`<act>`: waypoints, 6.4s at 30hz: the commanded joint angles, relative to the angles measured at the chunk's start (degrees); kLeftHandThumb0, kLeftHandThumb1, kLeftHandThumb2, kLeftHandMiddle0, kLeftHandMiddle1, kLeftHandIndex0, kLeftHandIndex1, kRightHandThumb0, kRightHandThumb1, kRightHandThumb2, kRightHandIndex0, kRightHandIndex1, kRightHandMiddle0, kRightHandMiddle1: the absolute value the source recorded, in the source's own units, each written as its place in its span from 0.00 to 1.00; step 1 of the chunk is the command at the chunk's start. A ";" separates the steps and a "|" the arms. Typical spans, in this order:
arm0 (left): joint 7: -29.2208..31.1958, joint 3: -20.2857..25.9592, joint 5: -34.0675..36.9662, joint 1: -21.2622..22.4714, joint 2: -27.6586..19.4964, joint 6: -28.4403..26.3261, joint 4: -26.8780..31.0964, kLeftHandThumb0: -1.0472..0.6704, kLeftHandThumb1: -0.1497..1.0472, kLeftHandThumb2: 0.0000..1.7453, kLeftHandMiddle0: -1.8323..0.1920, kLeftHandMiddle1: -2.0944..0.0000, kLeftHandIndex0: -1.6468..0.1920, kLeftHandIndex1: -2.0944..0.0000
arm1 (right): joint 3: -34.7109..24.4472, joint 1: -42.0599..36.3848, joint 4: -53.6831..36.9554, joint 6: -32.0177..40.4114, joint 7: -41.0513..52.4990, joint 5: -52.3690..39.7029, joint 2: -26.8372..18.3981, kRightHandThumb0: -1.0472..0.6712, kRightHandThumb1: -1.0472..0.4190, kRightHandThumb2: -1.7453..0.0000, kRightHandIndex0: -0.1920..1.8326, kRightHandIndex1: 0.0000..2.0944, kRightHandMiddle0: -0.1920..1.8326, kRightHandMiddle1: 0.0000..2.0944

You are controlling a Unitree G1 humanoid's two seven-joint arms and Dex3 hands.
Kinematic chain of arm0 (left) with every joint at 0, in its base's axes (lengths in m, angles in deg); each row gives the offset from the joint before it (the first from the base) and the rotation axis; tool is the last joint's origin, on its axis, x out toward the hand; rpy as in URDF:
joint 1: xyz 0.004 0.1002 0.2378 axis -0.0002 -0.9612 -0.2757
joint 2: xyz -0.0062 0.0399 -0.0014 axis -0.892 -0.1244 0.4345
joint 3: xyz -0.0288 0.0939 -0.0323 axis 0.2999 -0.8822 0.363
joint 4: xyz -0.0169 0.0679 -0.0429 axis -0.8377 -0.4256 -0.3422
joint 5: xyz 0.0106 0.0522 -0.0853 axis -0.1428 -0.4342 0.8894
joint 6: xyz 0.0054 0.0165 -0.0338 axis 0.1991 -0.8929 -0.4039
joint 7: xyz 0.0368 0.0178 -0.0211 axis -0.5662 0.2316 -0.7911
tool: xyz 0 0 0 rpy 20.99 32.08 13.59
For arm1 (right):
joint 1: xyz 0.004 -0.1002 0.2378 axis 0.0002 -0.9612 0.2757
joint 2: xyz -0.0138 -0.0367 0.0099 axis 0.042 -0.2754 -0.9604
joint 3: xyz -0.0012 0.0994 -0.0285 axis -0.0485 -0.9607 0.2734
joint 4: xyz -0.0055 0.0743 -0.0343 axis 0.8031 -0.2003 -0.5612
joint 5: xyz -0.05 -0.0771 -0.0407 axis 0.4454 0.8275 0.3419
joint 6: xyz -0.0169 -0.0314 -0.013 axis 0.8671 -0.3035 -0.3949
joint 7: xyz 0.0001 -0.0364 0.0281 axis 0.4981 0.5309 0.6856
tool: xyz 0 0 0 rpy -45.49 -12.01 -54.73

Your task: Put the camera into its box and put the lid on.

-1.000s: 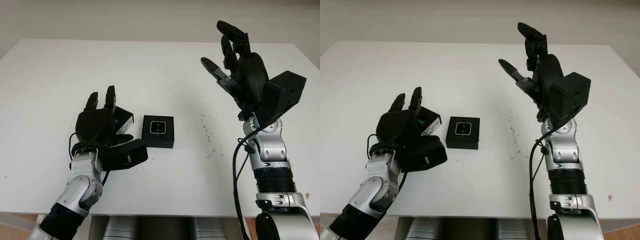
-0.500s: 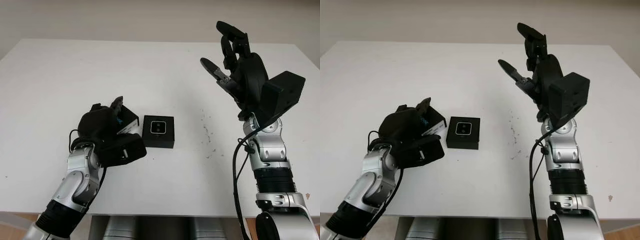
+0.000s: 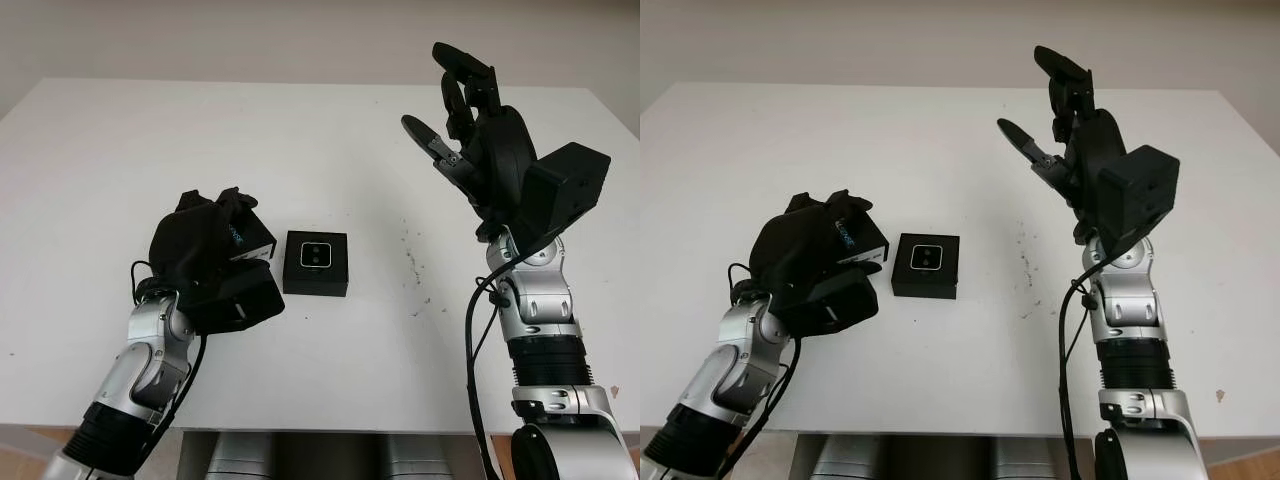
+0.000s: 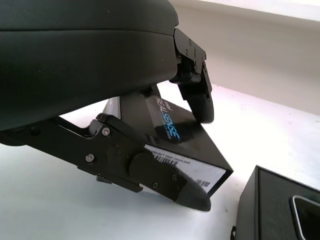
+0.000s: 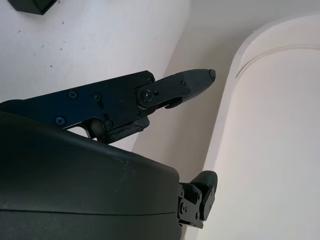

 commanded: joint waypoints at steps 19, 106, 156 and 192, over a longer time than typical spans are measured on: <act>7.98 15.27 29.11 6.71 -2.66 13.39 -2.80 0.55 1.00 0.04 0.72 0.39 0.74 0.43 | 1.87 0.29 -0.27 2.23 2.44 -0.51 -0.29 0.23 0.00 0.78 0.07 0.02 0.00 0.24; 14.92 2.67 28.88 8.63 5.49 36.04 -18.58 0.55 1.00 0.08 0.79 0.20 0.83 0.30 | 1.48 -2.59 -5.17 10.84 3.83 -5.29 0.48 0.18 0.00 0.63 0.00 0.00 0.00 0.00; 11.27 -1.57 20.77 17.06 1.78 51.64 -37.42 0.56 1.00 0.05 0.79 0.20 0.81 0.29 | 1.46 -2.67 -5.02 10.84 5.11 -5.18 0.06 0.17 0.00 0.62 0.00 0.00 0.00 0.00; 14.01 -3.46 14.07 9.19 -5.70 45.65 -21.76 0.25 1.00 0.12 0.82 0.98 0.77 0.94 | 0.87 -2.07 -5.18 12.74 3.96 -6.16 0.41 0.21 0.00 0.65 0.00 0.00 0.00 0.00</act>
